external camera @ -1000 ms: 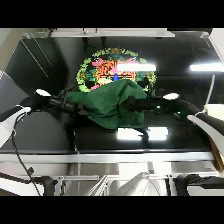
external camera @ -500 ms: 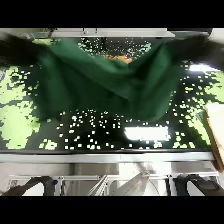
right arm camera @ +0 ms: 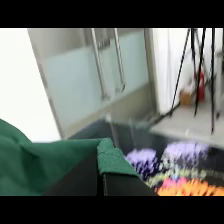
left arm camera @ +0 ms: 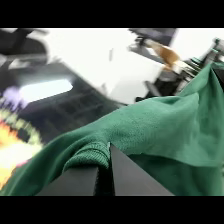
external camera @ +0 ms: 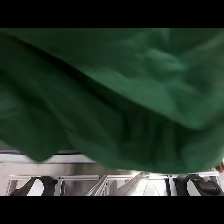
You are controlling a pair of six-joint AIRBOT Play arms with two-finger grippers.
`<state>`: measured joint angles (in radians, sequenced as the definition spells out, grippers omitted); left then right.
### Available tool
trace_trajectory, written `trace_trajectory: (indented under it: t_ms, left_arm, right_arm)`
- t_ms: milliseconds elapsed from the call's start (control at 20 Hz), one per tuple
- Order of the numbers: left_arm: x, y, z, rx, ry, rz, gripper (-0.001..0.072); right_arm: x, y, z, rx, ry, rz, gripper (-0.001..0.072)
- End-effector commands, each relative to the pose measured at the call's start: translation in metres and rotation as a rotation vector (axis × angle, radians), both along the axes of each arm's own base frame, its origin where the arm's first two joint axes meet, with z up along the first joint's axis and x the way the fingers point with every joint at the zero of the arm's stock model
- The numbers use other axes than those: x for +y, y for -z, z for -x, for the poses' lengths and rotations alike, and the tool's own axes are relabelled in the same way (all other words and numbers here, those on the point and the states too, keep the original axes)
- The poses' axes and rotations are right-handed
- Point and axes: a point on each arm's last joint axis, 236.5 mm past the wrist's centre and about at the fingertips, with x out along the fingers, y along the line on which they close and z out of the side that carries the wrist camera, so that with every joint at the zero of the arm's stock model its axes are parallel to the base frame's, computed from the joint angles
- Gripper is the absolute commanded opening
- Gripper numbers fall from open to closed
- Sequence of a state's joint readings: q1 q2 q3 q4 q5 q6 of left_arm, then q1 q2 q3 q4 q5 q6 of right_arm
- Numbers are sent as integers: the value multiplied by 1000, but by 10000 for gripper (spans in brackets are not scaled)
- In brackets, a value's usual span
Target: Fold the shirts.
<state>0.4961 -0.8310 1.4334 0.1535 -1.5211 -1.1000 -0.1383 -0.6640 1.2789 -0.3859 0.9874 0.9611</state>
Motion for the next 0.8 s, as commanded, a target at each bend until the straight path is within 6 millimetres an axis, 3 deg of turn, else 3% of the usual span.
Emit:
trace_trajectory:
  t_ms: [0,150,200,250,300,350,400,500,600,650,750]
  left_arm:
    - [20,115,-62,295,-59,-22,24]
    - [5,250,-115,522,4,-125,48]
    - [4,297,-131,600,4,-164,263]
    - [4,333,-144,682,-3,-170,309]
    - [3,363,-154,756,16,-156,309]
    - [5,383,-160,837,44,-132,310]
    - [10,395,-165,914,73,-97,310]
    - [29,403,-166,1072,152,-20,310]
    - [42,405,-148,1192,227,32,311]
    - [43,406,-134,1239,253,53,311]
    - [37,406,-105,1295,266,82,311]
  right_arm:
    - [9,93,-77,315,-74,-48,13]
    - [32,221,-141,616,-90,-74,13]
    - [39,271,-158,724,-78,-78,14]
    - [42,316,-168,824,-77,-78,80]
    - [41,356,-178,916,-68,-90,424]
    - [34,385,-186,980,-48,-114,613]
    - [20,405,-194,1021,-25,-132,617]
    - [-15,405,-203,1030,-9,-167,618]
    - [-52,380,-199,992,-27,-186,618]
    - [-69,374,-191,991,-38,-183,618]
    - [-96,382,-160,1060,-69,-141,617]
